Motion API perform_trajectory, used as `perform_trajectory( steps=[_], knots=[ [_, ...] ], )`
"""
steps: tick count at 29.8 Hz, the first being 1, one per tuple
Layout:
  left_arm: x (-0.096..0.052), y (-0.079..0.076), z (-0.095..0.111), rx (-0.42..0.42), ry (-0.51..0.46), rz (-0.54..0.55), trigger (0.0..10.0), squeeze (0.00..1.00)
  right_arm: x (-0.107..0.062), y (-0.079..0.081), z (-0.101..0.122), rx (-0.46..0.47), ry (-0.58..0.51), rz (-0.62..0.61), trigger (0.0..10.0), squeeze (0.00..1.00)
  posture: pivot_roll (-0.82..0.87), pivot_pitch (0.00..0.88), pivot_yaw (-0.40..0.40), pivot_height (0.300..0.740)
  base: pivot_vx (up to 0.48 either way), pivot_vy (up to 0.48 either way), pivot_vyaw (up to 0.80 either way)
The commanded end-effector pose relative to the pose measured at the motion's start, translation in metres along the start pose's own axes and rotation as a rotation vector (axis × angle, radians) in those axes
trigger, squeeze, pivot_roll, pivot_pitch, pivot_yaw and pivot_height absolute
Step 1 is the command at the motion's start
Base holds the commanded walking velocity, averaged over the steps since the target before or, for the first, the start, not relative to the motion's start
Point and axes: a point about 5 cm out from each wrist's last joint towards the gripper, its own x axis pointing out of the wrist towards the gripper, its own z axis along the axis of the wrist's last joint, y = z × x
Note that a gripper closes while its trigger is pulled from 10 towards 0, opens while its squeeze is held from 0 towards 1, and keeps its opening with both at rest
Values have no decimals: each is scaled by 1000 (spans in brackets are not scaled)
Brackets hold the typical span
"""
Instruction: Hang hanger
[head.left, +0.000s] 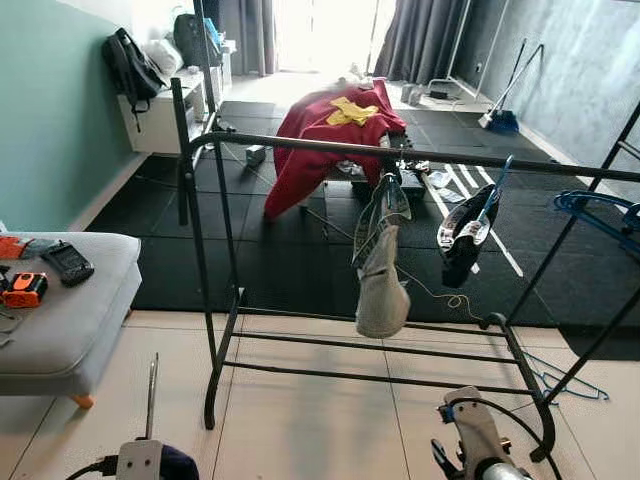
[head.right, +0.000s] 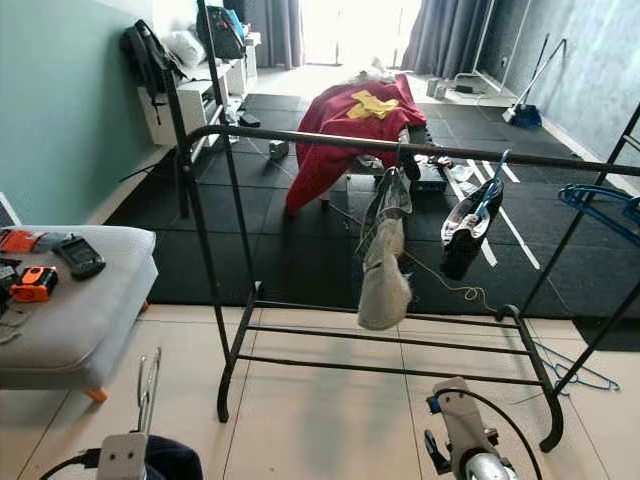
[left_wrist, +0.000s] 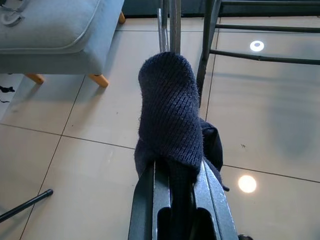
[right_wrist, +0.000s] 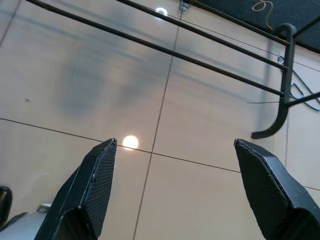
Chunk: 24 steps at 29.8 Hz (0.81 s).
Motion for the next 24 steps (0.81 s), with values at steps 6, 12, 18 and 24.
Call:
perform_trajectory(
  steps=[6, 12, 18, 24],
  knots=[
    [6, -10, 7, -11, 12, -48, 10000, 0, 3, 12, 4, 7, -7, 22, 10000, 0, 35, 0, -40, 740, 0, 0, 0],
    [11, -12, 10, -73, 24, -74, 10000, 0, 8, 12, 21, 29, -55, 27, 10000, 0, 28, 0, -38, 740, 0, 0, 0],
    [30, -5, 40, -92, -59, -62, 10000, 0, 13, 11, 43, 32, -109, 24, 10000, 0, 30, 0, -31, 740, 0, 0, 0],
    [43, 7, 51, -80, -67, -49, 10000, 0, 18, 10, 66, 26, -155, 18, 10000, 0, 25, 0, -33, 740, 0, 0, 0]
  ],
)
